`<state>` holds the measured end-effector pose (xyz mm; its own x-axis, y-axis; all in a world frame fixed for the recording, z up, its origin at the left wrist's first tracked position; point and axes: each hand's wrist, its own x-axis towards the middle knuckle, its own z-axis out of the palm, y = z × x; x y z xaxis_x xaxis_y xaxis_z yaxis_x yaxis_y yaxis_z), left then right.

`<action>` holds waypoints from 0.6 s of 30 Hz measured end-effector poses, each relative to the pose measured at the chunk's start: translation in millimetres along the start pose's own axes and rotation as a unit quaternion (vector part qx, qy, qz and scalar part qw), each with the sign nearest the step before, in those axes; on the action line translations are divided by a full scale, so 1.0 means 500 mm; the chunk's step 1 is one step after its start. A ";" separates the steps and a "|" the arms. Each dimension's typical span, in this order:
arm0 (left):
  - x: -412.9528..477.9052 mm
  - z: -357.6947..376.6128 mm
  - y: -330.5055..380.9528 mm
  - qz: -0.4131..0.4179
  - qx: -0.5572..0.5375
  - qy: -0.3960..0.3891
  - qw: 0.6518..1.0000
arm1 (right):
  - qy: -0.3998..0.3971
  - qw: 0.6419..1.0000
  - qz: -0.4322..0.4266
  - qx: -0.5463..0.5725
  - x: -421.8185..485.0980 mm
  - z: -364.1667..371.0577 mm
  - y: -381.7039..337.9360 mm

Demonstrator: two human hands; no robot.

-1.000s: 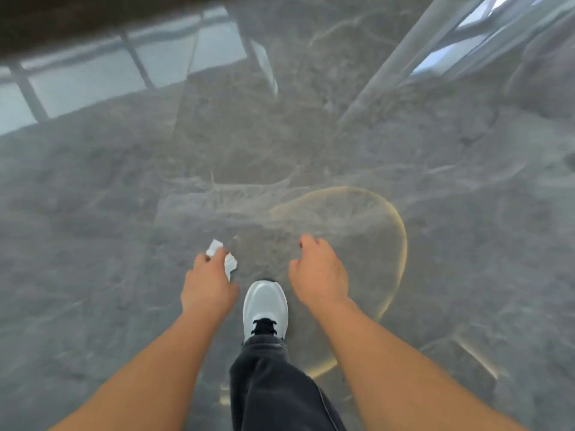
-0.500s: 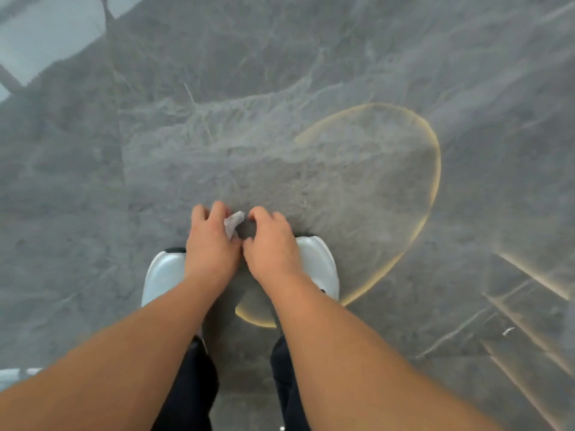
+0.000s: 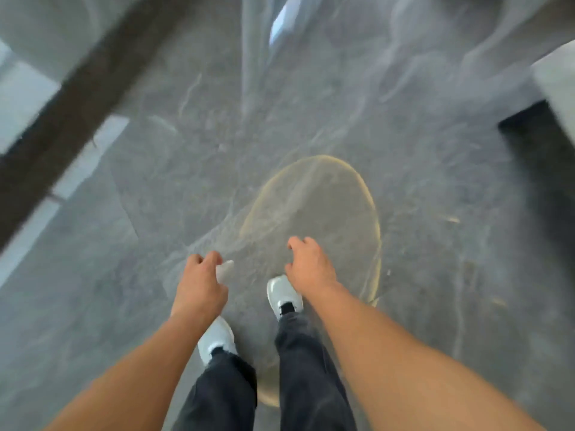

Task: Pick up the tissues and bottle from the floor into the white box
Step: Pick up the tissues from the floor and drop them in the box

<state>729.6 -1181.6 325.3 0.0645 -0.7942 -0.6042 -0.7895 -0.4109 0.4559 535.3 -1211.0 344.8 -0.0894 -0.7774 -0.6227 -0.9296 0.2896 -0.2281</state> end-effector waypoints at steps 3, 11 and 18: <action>-0.141 -0.168 0.151 0.077 0.061 -0.016 0.995 | 0.041 0.999 0.009 0.010 -0.184 -0.191 0.013; -0.481 -0.381 0.450 0.281 0.231 0.000 0.931 | 0.171 0.980 0.089 0.054 -0.625 -0.483 0.153; -0.750 -0.293 0.619 0.397 0.301 0.022 0.867 | 0.248 0.951 0.152 0.104 -0.956 -0.469 0.358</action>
<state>550.6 -1076.7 788.9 -0.6324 -0.7416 -0.2236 -0.7700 0.5706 0.2853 327.6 -918.5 777.3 -0.5487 -0.7925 -0.2662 -0.7475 0.6076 -0.2684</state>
